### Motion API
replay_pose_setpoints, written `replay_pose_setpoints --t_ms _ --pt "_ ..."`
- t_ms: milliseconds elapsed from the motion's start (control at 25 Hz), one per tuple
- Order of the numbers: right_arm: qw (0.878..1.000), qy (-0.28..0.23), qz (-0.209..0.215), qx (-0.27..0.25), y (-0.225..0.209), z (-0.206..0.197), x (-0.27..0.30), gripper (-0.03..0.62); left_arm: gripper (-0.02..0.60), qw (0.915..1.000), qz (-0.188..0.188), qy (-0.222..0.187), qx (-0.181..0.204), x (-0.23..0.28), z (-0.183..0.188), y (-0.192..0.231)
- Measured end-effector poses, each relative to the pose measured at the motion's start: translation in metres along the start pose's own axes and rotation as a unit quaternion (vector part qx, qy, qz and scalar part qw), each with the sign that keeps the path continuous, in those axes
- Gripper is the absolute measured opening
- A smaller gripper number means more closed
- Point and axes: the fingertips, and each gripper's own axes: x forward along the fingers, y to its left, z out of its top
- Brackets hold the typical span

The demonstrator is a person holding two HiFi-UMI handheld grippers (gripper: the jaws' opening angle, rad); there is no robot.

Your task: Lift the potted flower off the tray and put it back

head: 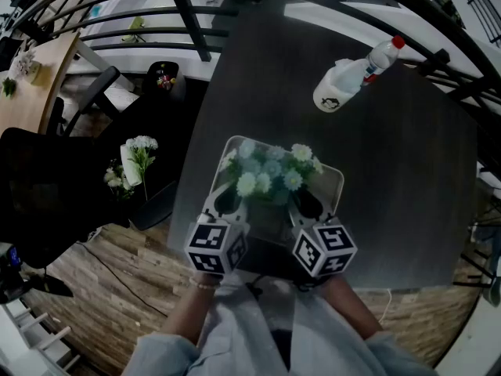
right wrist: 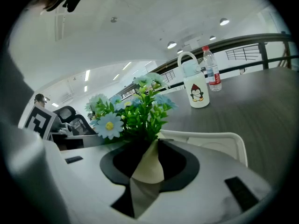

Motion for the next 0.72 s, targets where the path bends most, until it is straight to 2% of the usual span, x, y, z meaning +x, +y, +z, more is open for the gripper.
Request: replay_pose_setpoints --t_ms 440,720 --pt "1.0 -0.015 -0.004 0.007 -0.0017 0.0014 -0.0011 0.107 0.081 0.9997 -0.006 -0.009 -0.023 0.0001 -0.0016 0.0001" --pt "1.0 -0.026 -0.011 0.007 -0.0022 0.0042 -0.0032 0.107 0.081 0.9998 0.001 -0.011 -0.016 -0.002 -0.0003 -0.0001"
